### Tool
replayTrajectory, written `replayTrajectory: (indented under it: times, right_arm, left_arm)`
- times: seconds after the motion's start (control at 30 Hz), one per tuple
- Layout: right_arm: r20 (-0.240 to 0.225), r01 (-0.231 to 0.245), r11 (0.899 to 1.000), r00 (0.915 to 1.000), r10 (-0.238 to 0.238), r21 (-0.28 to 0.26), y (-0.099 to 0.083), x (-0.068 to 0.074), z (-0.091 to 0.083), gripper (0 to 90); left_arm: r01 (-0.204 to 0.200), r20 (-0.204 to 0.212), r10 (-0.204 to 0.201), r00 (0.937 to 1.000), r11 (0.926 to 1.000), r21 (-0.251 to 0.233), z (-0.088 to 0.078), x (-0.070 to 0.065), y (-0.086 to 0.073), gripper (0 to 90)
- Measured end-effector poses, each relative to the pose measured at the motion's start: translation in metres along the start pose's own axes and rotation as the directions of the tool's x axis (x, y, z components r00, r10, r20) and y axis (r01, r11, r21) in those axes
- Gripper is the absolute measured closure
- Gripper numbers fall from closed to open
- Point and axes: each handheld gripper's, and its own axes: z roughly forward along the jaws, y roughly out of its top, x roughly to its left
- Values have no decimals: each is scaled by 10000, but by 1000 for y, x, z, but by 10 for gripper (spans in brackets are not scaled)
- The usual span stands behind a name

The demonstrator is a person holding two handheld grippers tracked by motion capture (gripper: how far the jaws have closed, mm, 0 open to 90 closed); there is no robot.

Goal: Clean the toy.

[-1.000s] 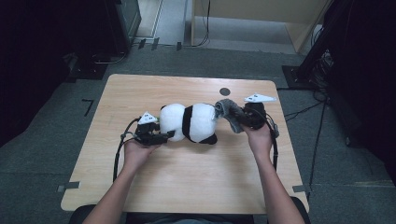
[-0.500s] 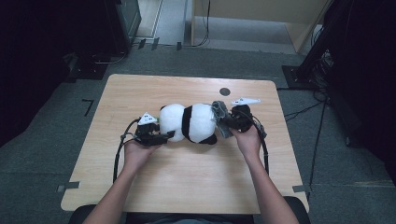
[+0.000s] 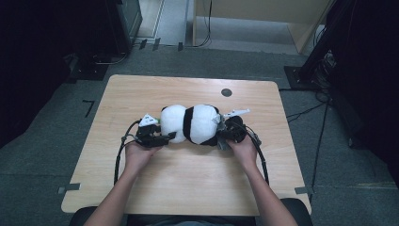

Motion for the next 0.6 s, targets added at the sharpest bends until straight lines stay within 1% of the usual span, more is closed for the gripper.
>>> replayTrajectory:
  times: [0.03,0.13,0.23,0.33,0.47,0.53,0.6]
  right_arm:
    - [-26,-84,10000,10000,84,-5,0,0,0,750]
    - [80,147,9999,9999,-147,49,2,-1,-3,749]
    - [150,88,10000,9998,-88,46,3,-3,-8,749]
    - [325,71,9999,9994,-68,-107,5,-8,-16,750]
    - [602,-136,9979,9980,174,-626,10,-16,-32,751]
    - [718,-217,9951,9970,286,-963,14,-20,-41,750]
    - [816,-275,9902,9959,389,-1369,19,-22,-51,750]
  left_arm:
    - [17,7,-17,10000,10000,-3,0,0,0,381]
    - [0,-8,0,10000,10000,18,0,0,0,380]
    - [-10,0,10,10000,10000,34,-1,0,0,380]
    - [-25,-10,25,10000,10000,39,-1,0,0,381]
    - [-46,-14,46,10000,10000,35,-1,0,1,383]
    - [-60,-22,61,10000,10000,27,-1,-1,1,383]
    - [-86,-31,86,10000,10000,25,-1,-1,1,384]
